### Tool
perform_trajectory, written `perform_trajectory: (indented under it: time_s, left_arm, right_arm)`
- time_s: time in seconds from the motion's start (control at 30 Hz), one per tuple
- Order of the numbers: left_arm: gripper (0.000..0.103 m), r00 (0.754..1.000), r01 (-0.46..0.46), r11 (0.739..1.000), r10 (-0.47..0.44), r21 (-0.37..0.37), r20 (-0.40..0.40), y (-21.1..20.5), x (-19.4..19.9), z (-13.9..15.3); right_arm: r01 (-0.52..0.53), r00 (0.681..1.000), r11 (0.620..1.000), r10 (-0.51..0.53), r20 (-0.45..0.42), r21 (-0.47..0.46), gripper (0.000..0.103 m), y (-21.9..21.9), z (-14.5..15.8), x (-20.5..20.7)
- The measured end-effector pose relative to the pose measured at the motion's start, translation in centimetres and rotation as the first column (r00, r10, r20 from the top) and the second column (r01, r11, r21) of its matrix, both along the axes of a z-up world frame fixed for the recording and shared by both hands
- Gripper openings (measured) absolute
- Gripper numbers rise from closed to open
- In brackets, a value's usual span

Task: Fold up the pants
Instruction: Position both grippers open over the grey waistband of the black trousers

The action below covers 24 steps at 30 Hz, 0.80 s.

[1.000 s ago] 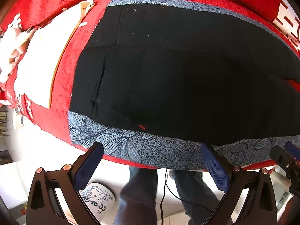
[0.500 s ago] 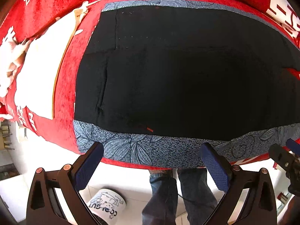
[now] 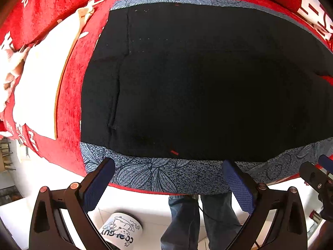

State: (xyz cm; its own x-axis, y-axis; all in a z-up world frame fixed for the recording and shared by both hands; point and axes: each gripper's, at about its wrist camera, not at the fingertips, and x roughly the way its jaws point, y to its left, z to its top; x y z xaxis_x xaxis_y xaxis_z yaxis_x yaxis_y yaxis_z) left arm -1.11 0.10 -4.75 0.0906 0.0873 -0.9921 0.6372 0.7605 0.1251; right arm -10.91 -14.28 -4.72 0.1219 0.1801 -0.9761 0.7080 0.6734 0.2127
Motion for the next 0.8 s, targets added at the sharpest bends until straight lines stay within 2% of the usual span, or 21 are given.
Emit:
perform_trajectory:
  time_s: [0.8]
  left_arm:
    - [0.103, 1.000, -0.011, 1.000, 0.011, 0.002, -0.003, 0.52, 0.19, -0.27]
  right_arm:
    - [-0.007, 1.000, 1.000, 0.007, -0.007, 0.007, 0.103, 0.81, -0.04, -0.09]
